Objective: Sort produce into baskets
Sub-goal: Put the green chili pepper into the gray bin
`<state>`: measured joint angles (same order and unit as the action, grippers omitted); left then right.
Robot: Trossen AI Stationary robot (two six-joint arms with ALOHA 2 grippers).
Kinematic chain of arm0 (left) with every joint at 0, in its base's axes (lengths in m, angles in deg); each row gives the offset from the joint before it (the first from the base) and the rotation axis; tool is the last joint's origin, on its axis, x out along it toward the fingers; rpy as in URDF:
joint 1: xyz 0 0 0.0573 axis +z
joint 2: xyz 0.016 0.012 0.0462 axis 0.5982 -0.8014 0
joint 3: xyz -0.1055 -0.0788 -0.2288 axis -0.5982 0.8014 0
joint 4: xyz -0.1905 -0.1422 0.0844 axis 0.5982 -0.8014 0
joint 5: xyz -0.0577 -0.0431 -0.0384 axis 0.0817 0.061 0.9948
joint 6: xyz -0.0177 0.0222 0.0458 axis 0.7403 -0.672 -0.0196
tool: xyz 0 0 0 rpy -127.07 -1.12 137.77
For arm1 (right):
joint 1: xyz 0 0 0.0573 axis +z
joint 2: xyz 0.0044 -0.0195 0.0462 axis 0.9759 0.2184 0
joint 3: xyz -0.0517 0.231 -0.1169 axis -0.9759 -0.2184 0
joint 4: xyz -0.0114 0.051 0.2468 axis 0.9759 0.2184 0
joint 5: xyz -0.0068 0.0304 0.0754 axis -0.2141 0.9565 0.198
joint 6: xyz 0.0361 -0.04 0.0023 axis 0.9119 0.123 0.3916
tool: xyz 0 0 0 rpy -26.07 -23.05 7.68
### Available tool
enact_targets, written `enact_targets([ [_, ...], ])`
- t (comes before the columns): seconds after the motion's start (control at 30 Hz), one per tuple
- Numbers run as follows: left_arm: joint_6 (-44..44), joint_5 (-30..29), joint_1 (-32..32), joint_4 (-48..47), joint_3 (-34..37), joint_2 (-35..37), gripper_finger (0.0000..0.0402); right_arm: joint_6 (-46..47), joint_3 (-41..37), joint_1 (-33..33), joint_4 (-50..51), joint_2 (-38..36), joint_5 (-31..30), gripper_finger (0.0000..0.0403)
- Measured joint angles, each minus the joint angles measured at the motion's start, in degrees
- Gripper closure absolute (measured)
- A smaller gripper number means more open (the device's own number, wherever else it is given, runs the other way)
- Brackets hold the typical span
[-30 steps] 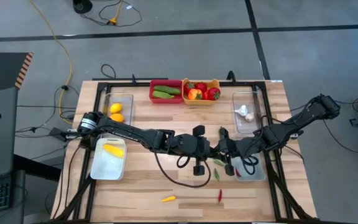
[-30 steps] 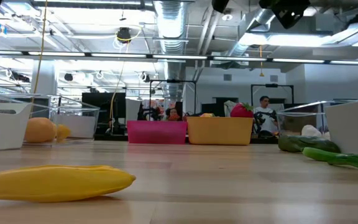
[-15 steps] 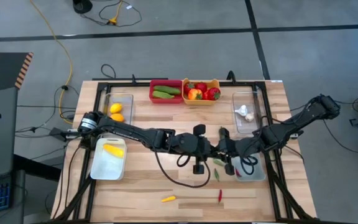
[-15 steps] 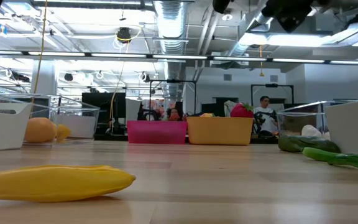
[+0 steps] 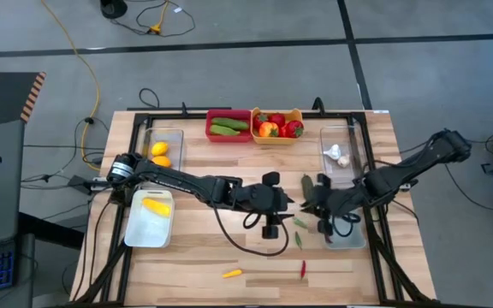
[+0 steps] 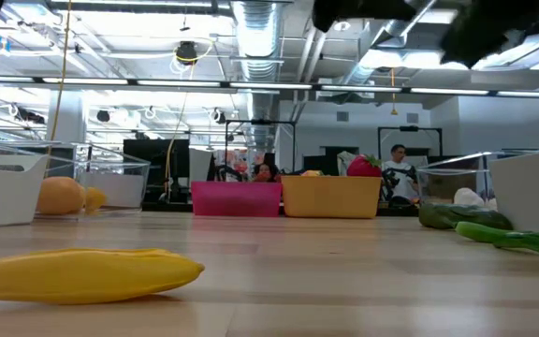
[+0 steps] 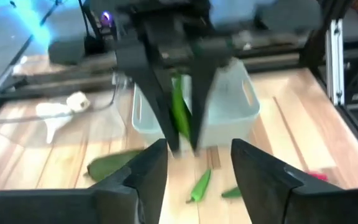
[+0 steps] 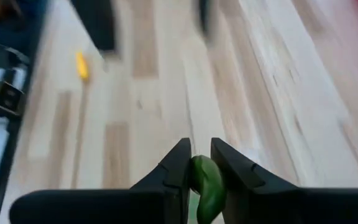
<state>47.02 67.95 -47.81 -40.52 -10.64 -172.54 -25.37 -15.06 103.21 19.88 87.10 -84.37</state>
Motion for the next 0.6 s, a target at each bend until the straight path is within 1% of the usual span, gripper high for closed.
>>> enact_targets([
  [0.17,0.2,0.0,0.0,-5.5,0.0,0.0,0.0228,12.2,0.0,0.3,15.9,-3.0,0.5,0.0317],
  [0.33,0.2,0.1,0.0,-10.3,0.0,0.0,0.0228,23.2,0.0,0.5,30.3,-3.8,7.1,0.0316],
  [0.47,0.2,0.1,0.0,-13.2,0.0,0.0,0.0228,28.6,0.0,0.5,35.3,-3.8,10.8,0.0316],
  [0.53,0.2,0.4,0.0,-14.1,0.0,0.0,0.0228,29.6,0.0,0.5,35.7,-3.8,11.0,0.0316],
  [0.6,0.1,1.8,0.0,-14.7,0.0,0.0,0.0228,29.5,0.0,0.5,35.6,-3.8,11.0,0.0316],
])
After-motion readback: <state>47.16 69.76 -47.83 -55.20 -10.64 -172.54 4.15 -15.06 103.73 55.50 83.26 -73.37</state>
